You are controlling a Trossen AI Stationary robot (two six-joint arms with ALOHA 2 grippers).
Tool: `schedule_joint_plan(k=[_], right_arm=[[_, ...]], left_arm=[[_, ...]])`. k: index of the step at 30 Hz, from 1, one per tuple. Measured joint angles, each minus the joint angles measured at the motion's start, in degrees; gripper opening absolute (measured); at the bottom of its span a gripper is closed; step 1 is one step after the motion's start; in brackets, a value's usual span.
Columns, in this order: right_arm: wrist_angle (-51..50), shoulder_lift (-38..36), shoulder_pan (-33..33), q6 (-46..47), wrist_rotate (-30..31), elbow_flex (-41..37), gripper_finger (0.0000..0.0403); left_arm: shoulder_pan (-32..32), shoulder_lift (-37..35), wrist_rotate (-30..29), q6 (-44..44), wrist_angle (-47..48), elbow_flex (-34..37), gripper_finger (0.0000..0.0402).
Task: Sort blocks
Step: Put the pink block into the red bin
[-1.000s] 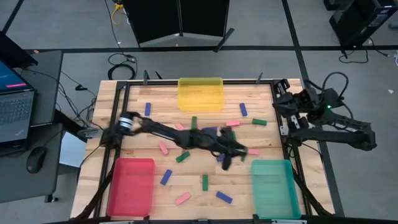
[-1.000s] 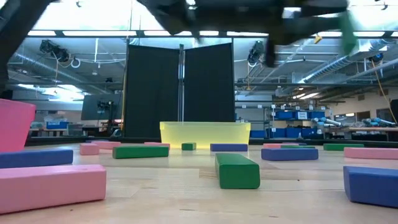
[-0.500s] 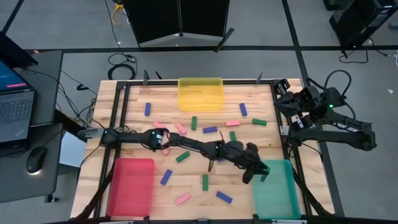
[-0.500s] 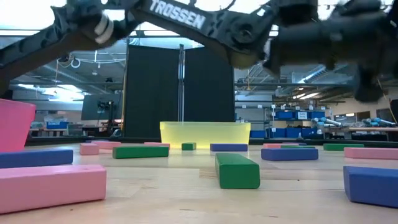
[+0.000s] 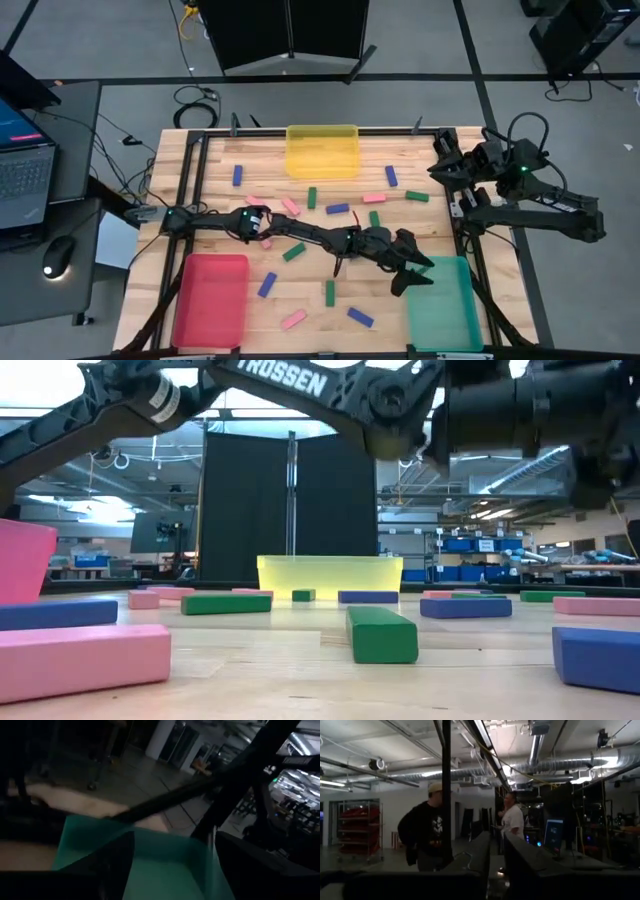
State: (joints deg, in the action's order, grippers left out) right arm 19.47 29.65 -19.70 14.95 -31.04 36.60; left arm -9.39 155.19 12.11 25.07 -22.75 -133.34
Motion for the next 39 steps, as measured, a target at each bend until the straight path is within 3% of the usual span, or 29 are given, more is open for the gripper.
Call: schedule_joint_plan(k=[3, 8, 11, 15, 19, 24, 27, 33, 39], right_arm=[[-0.33, -0.37, -0.14, -1.29, 0.01, 0.0, 0.0089], [-2.83, -1.54, -1.16, -3.36, 1.32, 0.0, 0.0109], [-6.64, -1.6, -1.92, -5.61, 4.0, 0.02, 0.0114], [-13.76, -0.56, -2.39, -8.17, 7.88, 0.0, 0.0115], [-21.62, 2.65, -2.11, -11.32, 12.92, 0.0, 0.0115], [-32.91, 11.27, -0.62, -13.04, 17.57, 0.0, 0.0115], [-39.28, 18.27, 1.28, -14.02, 19.14, -0.04, 0.0115], [-48.39, 31.96, 3.07, -19.17, 29.4, -0.04, 0.0118], [-48.62, 42.27, 2.84, -22.64, 31.64, 1.1, 0.0147]], left_arm=[[-0.33, -2.74, -2.36, -4.63, 5.05, 0.06, 0.0263], [-1.77, -11.64, -13.4, -17.09, 22.42, 0.48, 0.0198], [-2.64, -17.83, -15.78, -21.53, 24.9, 4.09, 0.0164], [-3.39, -28.92, -20.17, -25.19, 24.15, 16.02, 0.0137], [-3.39, -42.74, -24.64, -26.01, 15.76, 34.62, 0.0132], [-3.39, -59.87, -34.69, -23.62, 4.1, 59.66, 0.0132], [-3.26, -68.77, -42.02, -19.62, 1.92, 71.0, 0.0132], [-0.69, -81.45, -47.24, -10.3, 1.86, 85.24, 0.0132], [3.52, -88.8, -47.27, -1.0, 12.73, 90.35, 0.0136]])
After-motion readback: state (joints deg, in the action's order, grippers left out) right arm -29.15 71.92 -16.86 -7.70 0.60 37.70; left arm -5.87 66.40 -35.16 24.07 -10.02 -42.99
